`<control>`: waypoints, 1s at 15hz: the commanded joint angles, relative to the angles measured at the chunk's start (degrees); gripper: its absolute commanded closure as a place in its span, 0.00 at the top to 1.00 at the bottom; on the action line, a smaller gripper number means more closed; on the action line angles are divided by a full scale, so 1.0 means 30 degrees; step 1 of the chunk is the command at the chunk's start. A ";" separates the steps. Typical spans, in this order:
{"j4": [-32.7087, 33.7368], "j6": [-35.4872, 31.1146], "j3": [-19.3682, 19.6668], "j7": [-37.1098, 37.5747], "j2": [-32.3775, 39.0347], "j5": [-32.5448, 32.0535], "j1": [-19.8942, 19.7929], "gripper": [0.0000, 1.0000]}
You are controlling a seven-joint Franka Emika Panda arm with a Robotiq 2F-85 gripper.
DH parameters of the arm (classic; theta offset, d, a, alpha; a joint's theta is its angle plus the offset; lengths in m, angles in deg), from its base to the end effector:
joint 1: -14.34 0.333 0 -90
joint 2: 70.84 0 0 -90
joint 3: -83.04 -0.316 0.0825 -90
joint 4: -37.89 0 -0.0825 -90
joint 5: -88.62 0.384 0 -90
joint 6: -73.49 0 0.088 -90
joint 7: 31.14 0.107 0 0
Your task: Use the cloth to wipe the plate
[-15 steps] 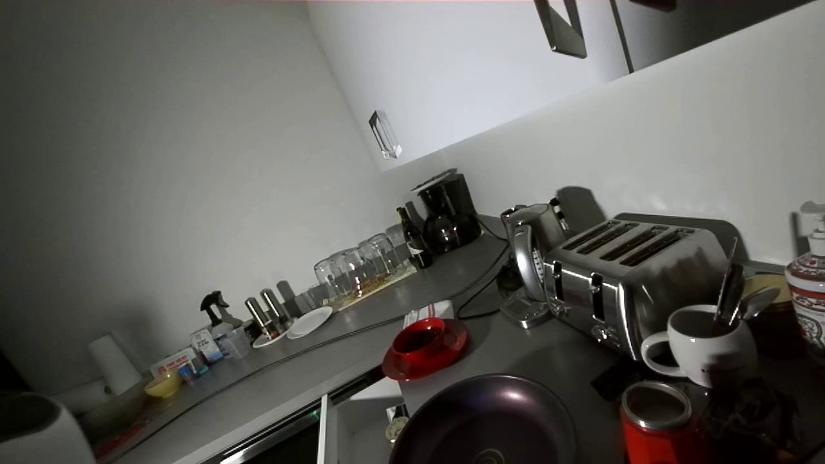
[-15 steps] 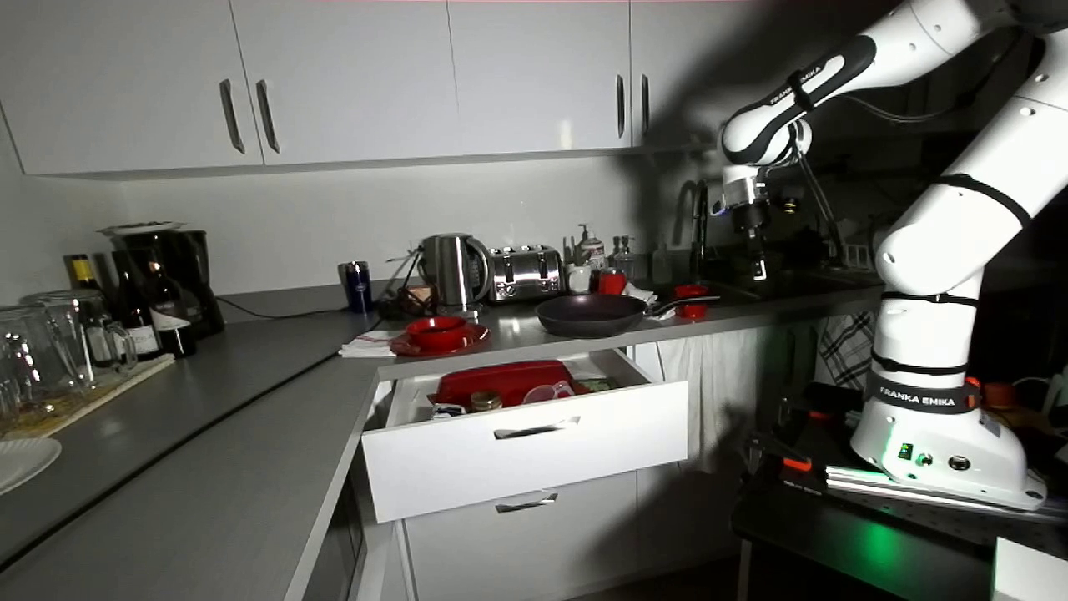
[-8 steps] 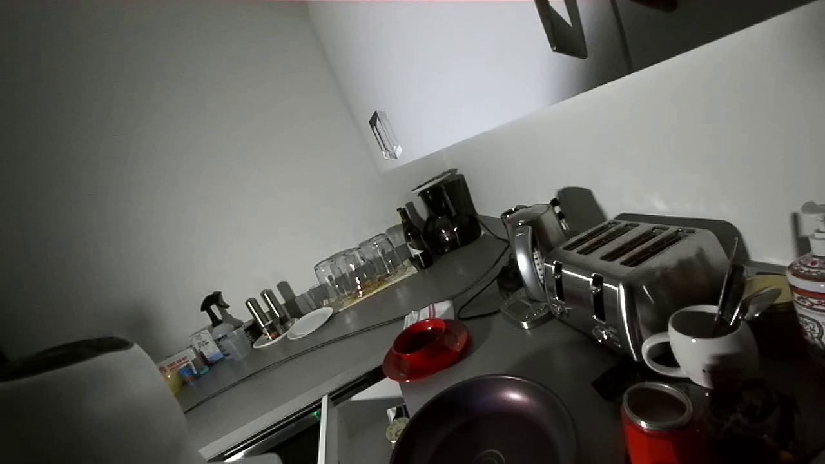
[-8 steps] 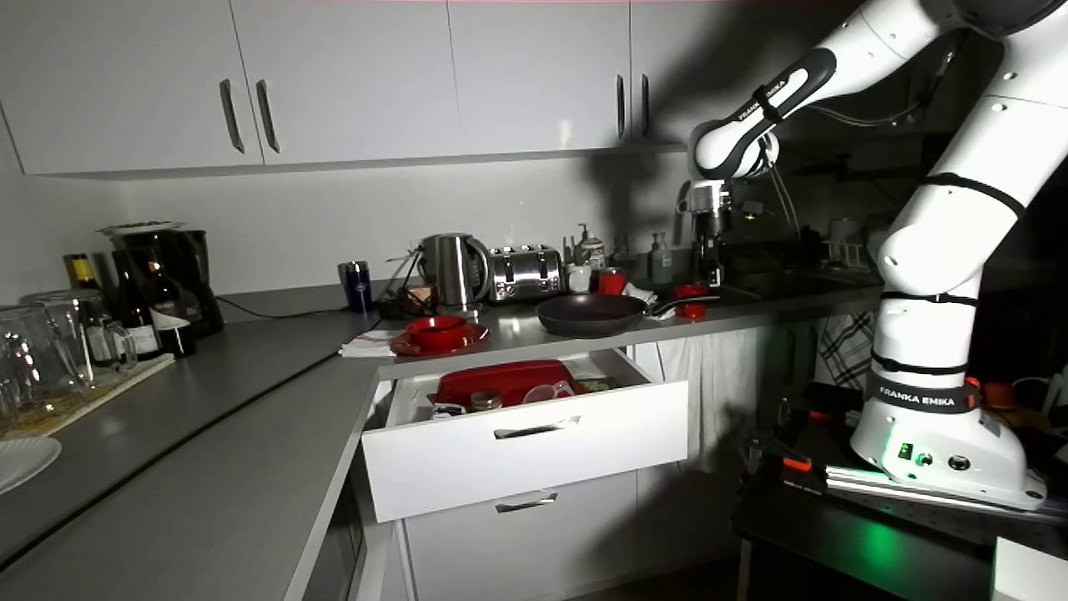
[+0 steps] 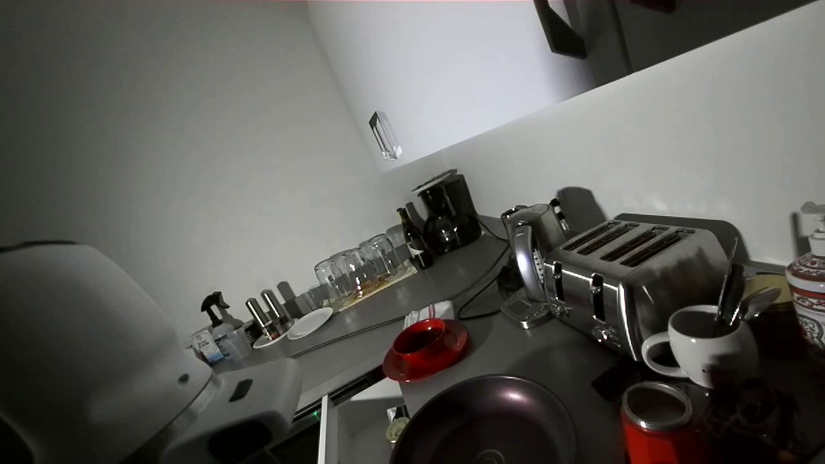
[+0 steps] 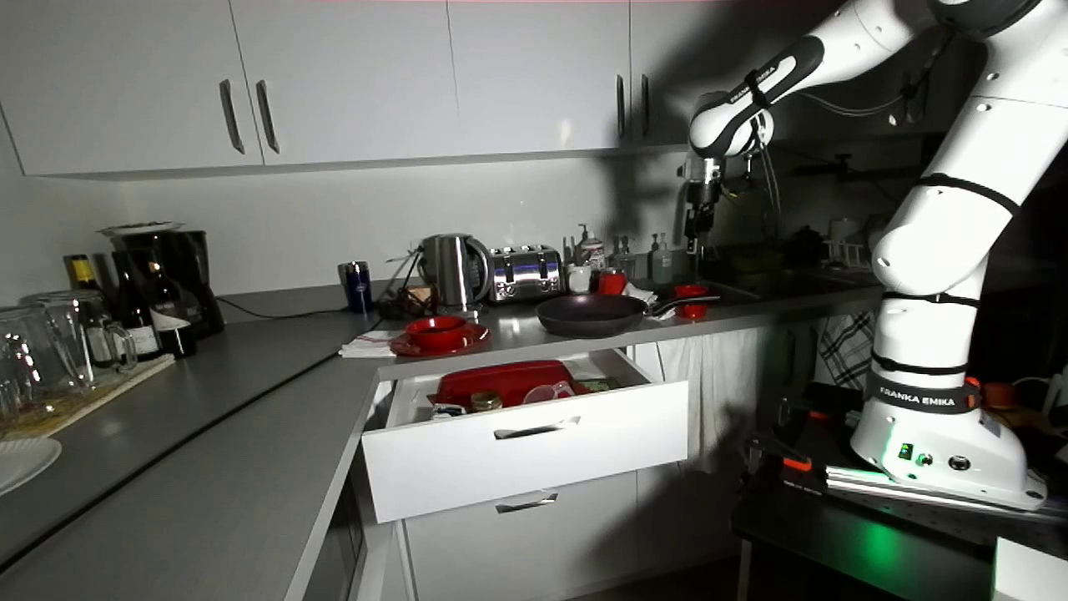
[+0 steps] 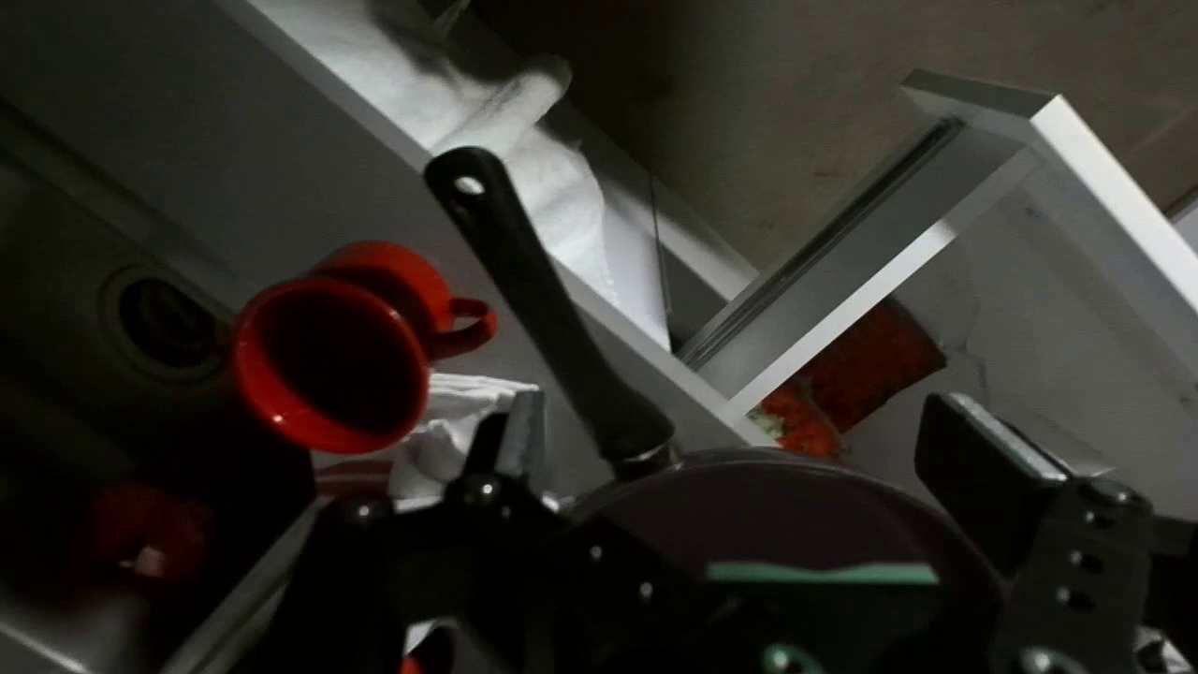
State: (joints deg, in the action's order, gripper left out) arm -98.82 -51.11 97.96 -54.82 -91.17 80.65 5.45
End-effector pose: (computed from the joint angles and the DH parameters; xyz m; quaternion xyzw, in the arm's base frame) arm 0.4100 -0.1917 0.4623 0.9968 0.0392 0.0561 0.0406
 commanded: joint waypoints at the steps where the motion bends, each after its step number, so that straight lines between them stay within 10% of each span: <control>1: 0.1019 -0.1721 -0.0063 0.0509 0.1431 -0.1574 -0.0682 1.00; 15: 0.8550 -0.3377 -0.0418 0.2421 0.9988 -0.4546 -0.1083 1.00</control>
State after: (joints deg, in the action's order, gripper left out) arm -80.37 -62.82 97.33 -51.08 -67.53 67.86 2.30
